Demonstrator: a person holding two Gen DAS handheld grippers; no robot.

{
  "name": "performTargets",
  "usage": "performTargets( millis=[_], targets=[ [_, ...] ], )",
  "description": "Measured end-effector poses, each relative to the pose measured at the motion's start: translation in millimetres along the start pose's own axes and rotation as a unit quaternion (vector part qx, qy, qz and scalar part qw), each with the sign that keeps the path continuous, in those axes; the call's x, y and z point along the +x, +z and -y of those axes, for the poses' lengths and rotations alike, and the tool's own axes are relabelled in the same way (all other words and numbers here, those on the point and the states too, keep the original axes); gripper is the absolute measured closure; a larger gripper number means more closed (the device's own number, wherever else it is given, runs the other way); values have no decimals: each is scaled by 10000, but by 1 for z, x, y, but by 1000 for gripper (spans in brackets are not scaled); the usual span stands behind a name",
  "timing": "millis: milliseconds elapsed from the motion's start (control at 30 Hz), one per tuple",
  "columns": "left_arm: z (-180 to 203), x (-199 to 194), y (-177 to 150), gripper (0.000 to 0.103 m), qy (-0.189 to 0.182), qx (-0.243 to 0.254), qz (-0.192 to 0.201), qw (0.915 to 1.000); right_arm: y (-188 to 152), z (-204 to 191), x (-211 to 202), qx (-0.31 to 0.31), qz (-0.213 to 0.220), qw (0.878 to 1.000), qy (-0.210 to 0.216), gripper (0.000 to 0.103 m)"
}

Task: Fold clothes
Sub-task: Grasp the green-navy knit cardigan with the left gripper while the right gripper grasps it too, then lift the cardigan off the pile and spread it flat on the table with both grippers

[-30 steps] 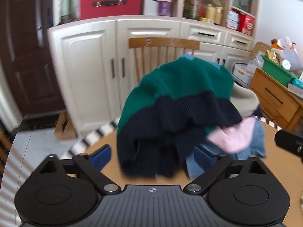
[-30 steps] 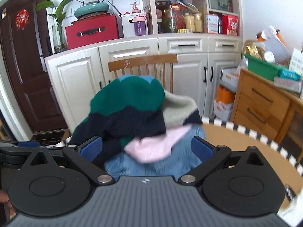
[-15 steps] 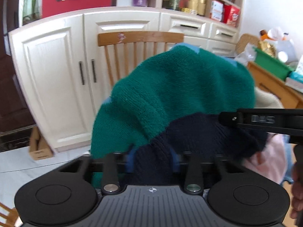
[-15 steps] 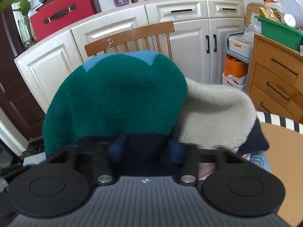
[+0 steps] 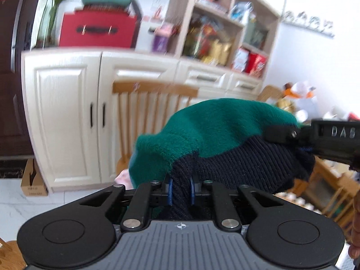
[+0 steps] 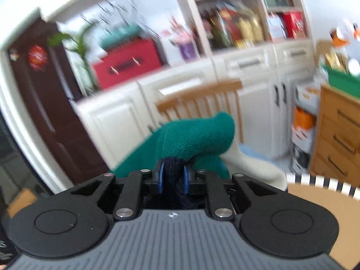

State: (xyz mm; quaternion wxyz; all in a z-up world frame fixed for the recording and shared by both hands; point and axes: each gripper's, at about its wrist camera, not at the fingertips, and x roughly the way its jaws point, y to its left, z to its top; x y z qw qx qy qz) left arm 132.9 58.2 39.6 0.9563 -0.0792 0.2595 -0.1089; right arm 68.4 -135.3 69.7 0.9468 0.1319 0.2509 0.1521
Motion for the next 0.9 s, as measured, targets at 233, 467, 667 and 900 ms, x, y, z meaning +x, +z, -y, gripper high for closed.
performTargets(
  millis=[233,467,667,900],
  targets=[
    [99,-159,17,88,-309,184,797,9962,40,-20,-172,-415,621,9944,744,86],
    [212,-304,32,88,-683,308,1435,9868,70,-16,-334,-802,1280,9806,1248,86],
    [257,-335,13,85,-368,-59,735,9966,63,0,-332,-791,621,9884,1136,76],
    [190,-225,-108,76,1132,-627,-1335,9826,-68,31,-222,-1637,-1271,9782,151,33]
  ],
)
